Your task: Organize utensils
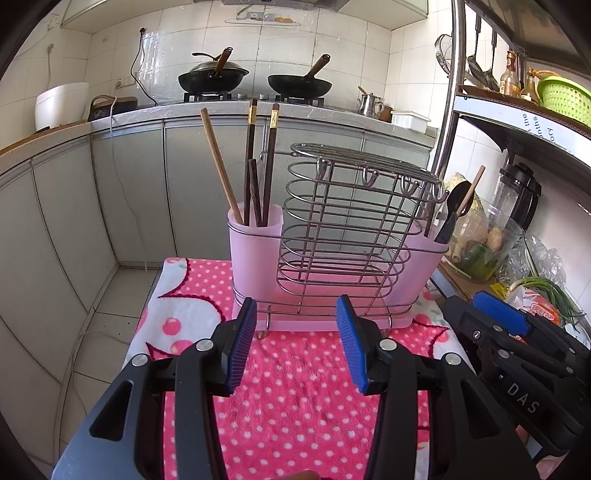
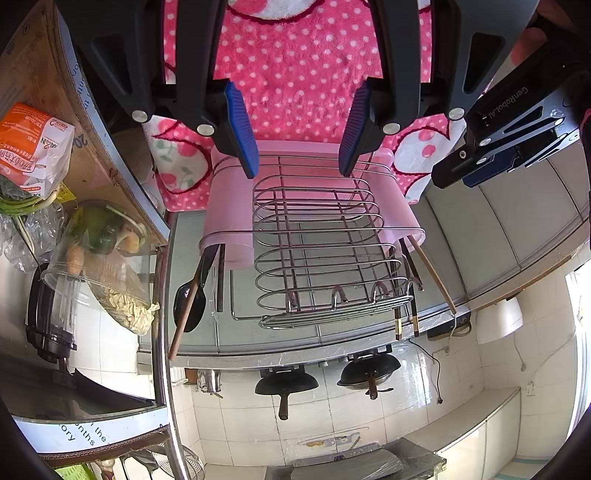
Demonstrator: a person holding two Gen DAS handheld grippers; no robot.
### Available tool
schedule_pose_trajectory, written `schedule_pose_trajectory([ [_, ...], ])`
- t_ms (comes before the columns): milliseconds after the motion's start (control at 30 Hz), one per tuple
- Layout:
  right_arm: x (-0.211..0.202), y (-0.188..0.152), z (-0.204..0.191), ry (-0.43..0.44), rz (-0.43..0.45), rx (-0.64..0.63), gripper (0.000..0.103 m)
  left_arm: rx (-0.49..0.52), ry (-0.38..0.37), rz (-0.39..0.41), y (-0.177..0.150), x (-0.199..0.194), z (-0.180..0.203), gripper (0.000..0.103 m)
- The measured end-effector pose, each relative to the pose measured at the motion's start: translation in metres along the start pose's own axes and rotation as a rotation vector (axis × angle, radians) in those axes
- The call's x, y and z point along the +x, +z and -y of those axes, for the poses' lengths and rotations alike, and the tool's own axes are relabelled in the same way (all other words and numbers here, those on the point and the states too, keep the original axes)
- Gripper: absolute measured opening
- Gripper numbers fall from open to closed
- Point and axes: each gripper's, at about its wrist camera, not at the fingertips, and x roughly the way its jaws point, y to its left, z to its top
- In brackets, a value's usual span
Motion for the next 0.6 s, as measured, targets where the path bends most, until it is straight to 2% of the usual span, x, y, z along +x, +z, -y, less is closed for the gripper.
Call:
schedule_pose_trajectory([
  [600,-0.0003,0.0029,-0.0028,-0.011,0.008,-0.005,0.045,0.002,0.001,0.008,0.0031,-0.0021,0.001,0.045],
])
